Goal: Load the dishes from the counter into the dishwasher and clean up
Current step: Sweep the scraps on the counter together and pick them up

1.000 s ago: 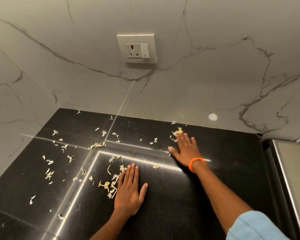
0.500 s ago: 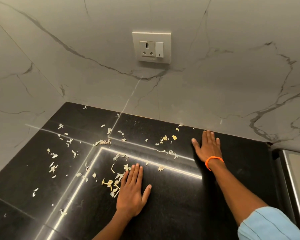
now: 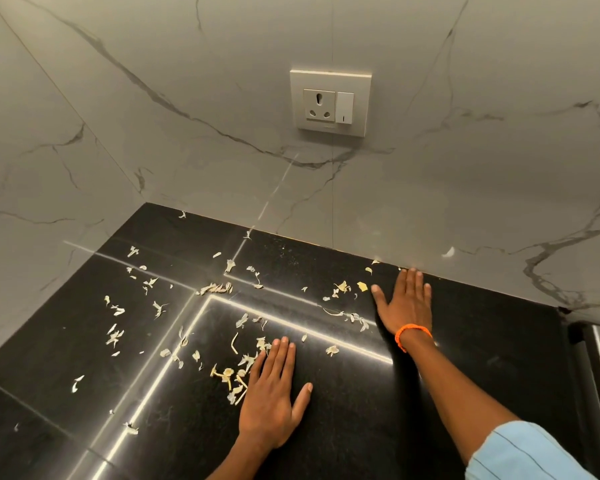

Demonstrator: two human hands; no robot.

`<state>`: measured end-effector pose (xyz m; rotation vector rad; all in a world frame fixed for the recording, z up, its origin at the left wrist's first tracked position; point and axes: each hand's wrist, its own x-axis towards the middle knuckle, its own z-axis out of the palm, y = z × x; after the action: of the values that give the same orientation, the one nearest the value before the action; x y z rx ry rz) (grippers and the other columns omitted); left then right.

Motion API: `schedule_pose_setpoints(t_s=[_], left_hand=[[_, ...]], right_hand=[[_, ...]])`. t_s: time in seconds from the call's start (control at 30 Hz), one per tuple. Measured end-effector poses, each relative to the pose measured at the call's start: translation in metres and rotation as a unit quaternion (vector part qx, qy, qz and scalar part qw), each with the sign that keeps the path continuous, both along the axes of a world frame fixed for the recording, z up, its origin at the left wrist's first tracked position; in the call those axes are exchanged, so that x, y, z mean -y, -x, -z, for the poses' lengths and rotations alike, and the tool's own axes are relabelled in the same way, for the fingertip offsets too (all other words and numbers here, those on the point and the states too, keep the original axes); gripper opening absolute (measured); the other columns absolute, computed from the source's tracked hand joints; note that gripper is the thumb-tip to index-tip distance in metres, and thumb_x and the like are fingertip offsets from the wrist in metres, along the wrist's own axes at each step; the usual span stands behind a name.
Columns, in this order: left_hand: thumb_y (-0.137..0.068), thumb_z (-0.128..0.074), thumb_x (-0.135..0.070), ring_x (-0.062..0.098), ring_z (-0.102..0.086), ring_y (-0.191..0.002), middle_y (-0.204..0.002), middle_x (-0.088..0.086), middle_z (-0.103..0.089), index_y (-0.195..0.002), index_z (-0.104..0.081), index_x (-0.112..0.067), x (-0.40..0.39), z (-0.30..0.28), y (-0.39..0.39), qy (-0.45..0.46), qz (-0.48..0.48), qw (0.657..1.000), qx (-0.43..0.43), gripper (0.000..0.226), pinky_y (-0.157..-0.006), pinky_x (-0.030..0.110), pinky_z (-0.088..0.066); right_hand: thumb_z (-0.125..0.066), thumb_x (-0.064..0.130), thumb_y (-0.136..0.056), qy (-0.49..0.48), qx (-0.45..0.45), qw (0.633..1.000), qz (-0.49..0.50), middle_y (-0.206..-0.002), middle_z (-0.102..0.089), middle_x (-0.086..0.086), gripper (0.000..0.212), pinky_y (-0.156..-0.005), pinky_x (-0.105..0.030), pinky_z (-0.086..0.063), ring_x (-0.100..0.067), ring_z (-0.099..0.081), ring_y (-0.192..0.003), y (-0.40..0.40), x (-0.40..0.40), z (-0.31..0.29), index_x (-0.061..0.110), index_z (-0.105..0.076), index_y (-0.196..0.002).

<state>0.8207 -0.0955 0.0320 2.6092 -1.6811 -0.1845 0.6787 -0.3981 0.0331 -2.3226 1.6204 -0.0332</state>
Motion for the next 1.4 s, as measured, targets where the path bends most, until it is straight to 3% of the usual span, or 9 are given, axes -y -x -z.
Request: schedule_pose_setpoints(t_s=[0.1, 0.23, 0.47, 0.63, 0.8, 1.07, 1.17, 1.27, 1.4], left_hand=[[-0.102, -0.025, -0.066, 0.013, 0.002, -0.157, -0.170, 0.001, -0.011, -0.161, -0.019, -0.015, 0.000, 0.000, -0.002, -0.005, -0.003, 1.000, -0.008, 0.078, -0.125, 0.042, -0.007], [-0.102, -0.023, -0.067, 0.012, 0.004, -0.157, -0.170, 0.000, -0.009, -0.162, -0.017, -0.016, 0.000, -0.001, 0.000, -0.002, -0.003, 1.000, -0.011, 0.079, -0.125, 0.041, -0.006], [-0.101, -0.017, -0.069, 0.010, 0.015, -0.155, -0.170, -0.003, 0.003, -0.163, -0.007, -0.019, 0.003, -0.003, 0.000, 0.002, -0.002, 1.000, -0.020, 0.079, -0.126, 0.041, -0.003], [-0.102, -0.020, -0.068, 0.010, 0.011, -0.156, -0.170, -0.002, -0.001, -0.163, -0.010, -0.019, 0.002, -0.002, -0.001, 0.008, -0.005, 1.000, -0.022, 0.079, -0.126, 0.040, -0.003], [-0.102, -0.019, -0.068, 0.010, 0.014, -0.155, -0.170, -0.003, 0.002, -0.163, -0.007, -0.019, 0.006, -0.002, -0.004, 0.007, -0.005, 1.000, -0.024, 0.079, -0.127, 0.041, -0.005], [-0.101, -0.018, -0.068, 0.010, 0.013, -0.155, -0.171, -0.001, 0.000, -0.163, -0.009, -0.019, -0.001, -0.002, -0.002, 0.003, -0.010, 1.000, -0.023, 0.080, -0.127, 0.042, -0.006], [-0.101, -0.017, -0.068, 0.010, 0.015, -0.155, -0.170, -0.001, 0.002, -0.163, -0.007, -0.019, -0.001, -0.005, -0.005, 0.003, -0.012, 1.000, -0.022, 0.080, -0.127, 0.042, -0.005], [-0.102, -0.017, -0.068, 0.010, 0.015, -0.155, -0.170, -0.002, 0.003, -0.163, -0.006, -0.019, 0.000, -0.005, -0.003, 0.005, -0.009, 1.000, -0.024, 0.080, -0.127, 0.042, -0.005], [-0.102, -0.023, -0.067, 0.012, 0.008, -0.157, -0.170, 0.001, -0.006, -0.162, -0.014, -0.016, -0.005, -0.001, -0.003, 0.006, -0.011, 1.000, -0.013, 0.079, -0.127, 0.043, -0.010]], right_hand=[[-0.006, 0.081, -0.089, -0.036, 0.003, 0.998, -0.052, -0.165, 0.007, -0.015, 0.100, -0.123, -0.042, 0.008, -0.027, 0.012, -0.153, -0.012, 0.006, -0.005, 0.010, -0.001, -0.158], [-0.017, 0.077, -0.092, -0.039, 0.013, 0.974, -0.223, -0.166, 0.004, 0.001, 0.089, -0.124, -0.036, 0.003, -0.013, 0.008, -0.153, -0.001, 0.020, -0.011, 0.020, -0.004, -0.160], [-0.015, 0.076, -0.093, -0.028, -0.016, 0.977, -0.211, -0.166, 0.008, 0.001, 0.089, -0.125, -0.042, 0.004, -0.015, 0.011, -0.152, -0.022, 0.022, -0.010, 0.020, 0.001, -0.159], [-0.015, 0.078, -0.092, -0.023, 0.019, 0.940, -0.340, -0.165, 0.007, 0.006, 0.087, -0.126, -0.039, 0.000, -0.011, 0.007, -0.153, -0.044, 0.007, -0.011, 0.025, -0.001, -0.159], [-0.005, 0.075, -0.094, 0.010, -0.004, 0.979, -0.204, -0.166, 0.006, -0.001, 0.088, -0.125, -0.041, 0.002, -0.016, 0.009, -0.153, -0.046, 0.005, -0.007, 0.016, -0.001, -0.159], [-0.013, 0.073, -0.097, 0.000, 0.028, 0.908, -0.418, -0.166, 0.002, 0.006, 0.080, -0.125, -0.040, -0.006, -0.007, 0.009, -0.152, -0.046, -0.067, -0.003, 0.024, -0.004, -0.160], [-0.014, 0.065, -0.102, 0.024, 0.080, 0.956, -0.282, -0.166, -0.001, 0.003, 0.072, -0.126, -0.040, -0.005, -0.011, 0.006, -0.153, -0.037, -0.057, -0.002, 0.022, -0.006, -0.159], [0.000, 0.065, -0.099, 0.027, 0.027, 0.995, -0.093, -0.166, 0.002, -0.006, 0.078, -0.126, -0.043, -0.005, -0.020, 0.006, -0.153, -0.026, -0.066, 0.001, 0.014, -0.002, -0.158], [0.000, 0.068, -0.097, 0.001, 0.032, 0.980, -0.194, -0.164, 0.008, -0.003, 0.081, -0.126, -0.041, 0.000, -0.019, 0.010, -0.153, -0.054, -0.119, 0.000, 0.015, 0.002, -0.158]])
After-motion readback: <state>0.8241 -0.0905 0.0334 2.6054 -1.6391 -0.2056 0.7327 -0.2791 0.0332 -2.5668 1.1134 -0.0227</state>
